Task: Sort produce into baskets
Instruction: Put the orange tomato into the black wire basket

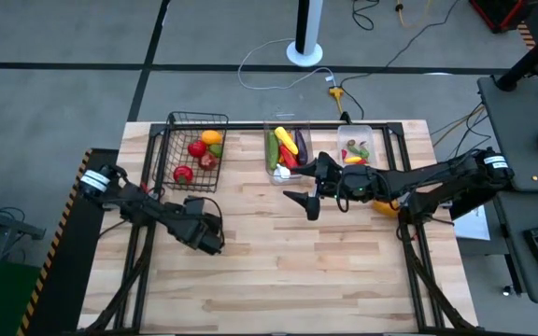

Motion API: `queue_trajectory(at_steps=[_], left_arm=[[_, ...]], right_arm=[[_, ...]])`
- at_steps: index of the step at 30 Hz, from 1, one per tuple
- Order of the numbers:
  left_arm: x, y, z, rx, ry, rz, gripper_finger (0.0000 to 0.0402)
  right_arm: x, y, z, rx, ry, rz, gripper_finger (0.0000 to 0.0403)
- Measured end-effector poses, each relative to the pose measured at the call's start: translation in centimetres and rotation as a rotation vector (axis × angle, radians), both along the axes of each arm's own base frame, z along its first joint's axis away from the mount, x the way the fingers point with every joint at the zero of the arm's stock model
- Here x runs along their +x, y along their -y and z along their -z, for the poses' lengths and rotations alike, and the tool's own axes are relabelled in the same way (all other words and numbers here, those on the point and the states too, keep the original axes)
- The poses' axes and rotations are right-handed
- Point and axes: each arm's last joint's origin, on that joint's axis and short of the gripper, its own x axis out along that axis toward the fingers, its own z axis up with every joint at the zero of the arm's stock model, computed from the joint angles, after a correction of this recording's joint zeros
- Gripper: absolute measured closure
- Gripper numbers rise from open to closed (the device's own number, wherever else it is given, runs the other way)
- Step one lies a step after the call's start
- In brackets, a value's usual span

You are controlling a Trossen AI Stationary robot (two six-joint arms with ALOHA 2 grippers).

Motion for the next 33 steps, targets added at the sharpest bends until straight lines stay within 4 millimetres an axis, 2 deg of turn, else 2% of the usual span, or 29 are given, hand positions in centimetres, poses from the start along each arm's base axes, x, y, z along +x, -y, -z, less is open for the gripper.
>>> queue_trajectory(at_steps=[9,33], left_arm=[[-0.2,-0.9,0.3,0.087,0.014,0.004,0.0123],[-1.4,-2.7,2.4,0.139,0.059,-0.027,0.0135]], right_arm=[[0.0,0.0,0.2,-0.001,-0.019,0.001,0.0039],[0.0,0.0,0.2,-0.001,-0.019,0.001,0.0039]])
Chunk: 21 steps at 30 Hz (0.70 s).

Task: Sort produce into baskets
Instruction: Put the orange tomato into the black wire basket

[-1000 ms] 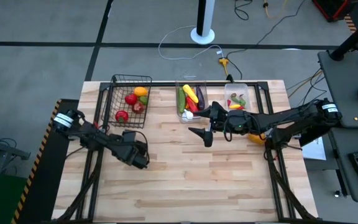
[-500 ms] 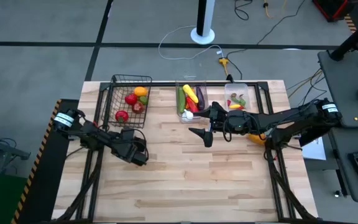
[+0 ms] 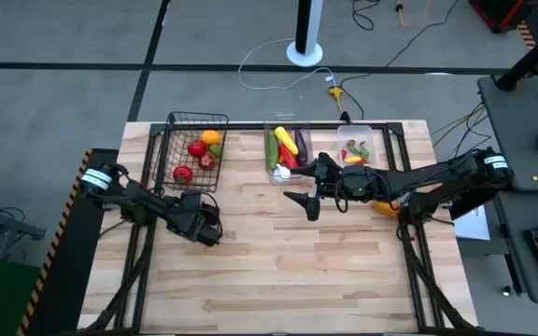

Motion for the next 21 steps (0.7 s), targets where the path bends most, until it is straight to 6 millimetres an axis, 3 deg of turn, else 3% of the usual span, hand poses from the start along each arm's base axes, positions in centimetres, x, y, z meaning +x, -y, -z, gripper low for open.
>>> queue_trajectory(at_steps=[13,21], left_arm=[[0.13,0.04,0.05,-0.003,0.016,0.001,0.0240],[0.19,0.05,0.06,-0.001,0.028,-0.003,0.0266]], right_arm=[[0.00,0.00,0.00,0.000,0.000,0.000,0.0039],[0.00,0.00,0.01,0.000,-0.001,0.000,0.0039]])
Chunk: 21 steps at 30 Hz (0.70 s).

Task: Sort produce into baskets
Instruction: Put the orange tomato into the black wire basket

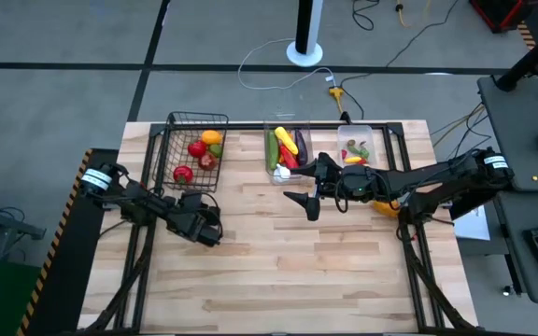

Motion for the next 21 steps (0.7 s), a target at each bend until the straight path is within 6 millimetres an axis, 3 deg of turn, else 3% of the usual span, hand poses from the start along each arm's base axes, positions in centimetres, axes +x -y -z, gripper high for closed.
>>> queue_trajectory(at_steps=[7,15,18,21], left_arm=[[0.9,1.6,-0.7,-0.092,-0.026,0.068,0.0268],[2.8,8.2,-4.4,-0.158,0.039,0.437,0.0268],[3.5,11.5,-6.8,-0.047,0.120,0.660,0.0268],[3.6,14.4,-9.7,0.241,0.234,0.844,0.0268]], right_arm=[[0.0,0.0,0.1,-0.001,-0.010,0.000,0.0039],[-0.2,0.0,0.8,-0.006,-0.086,-0.004,0.0039],[-0.2,-0.4,0.8,-0.015,-0.088,-0.038,0.0039],[0.0,-1.2,0.7,-0.055,-0.065,-0.077,0.0039]])
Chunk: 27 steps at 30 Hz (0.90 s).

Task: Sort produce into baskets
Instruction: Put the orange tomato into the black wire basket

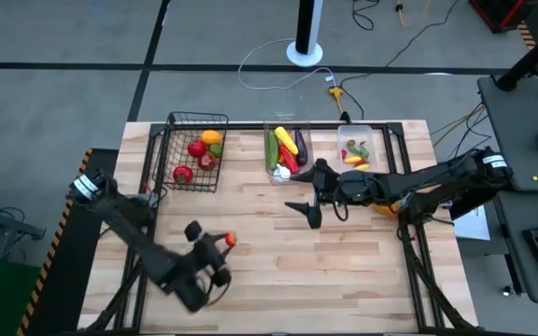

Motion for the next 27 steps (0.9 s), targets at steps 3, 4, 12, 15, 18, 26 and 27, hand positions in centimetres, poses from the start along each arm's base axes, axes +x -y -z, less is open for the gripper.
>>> queue_trajectory(at_steps=[3,4,12,15,18,26,27], left_arm=[[-0.5,2.0,-2.2,0.196,0.145,0.067,0.0268],[-0.7,2.4,-2.7,0.230,0.170,0.077,0.0268],[-0.7,3.1,-3.4,0.276,0.191,0.103,0.0268],[-0.3,3.2,-3.4,0.264,0.162,0.119,0.0268],[0.3,3.5,-4.2,0.240,0.134,0.150,0.0268],[2.0,4.9,-6.6,0.352,0.074,0.299,0.0269],[2.3,5.0,-6.8,0.369,0.061,0.326,0.0269]], right_arm=[[0.2,-1.3,-0.1,-0.068,0.027,-0.060,0.0039],[0.3,-1.8,-0.2,-0.091,0.046,-0.080,0.0039],[1.4,-4.5,0.4,-0.271,0.094,-0.179,0.0039],[1.9,-4.8,0.6,-0.294,0.083,-0.186,0.0039],[2.1,-4.8,0.5,-0.311,0.060,-0.160,0.0039],[2.0,-5.5,-0.6,-0.349,-0.033,-0.178,0.0039],[1.9,-5.8,-0.8,-0.353,-0.049,-0.189,0.0039]])
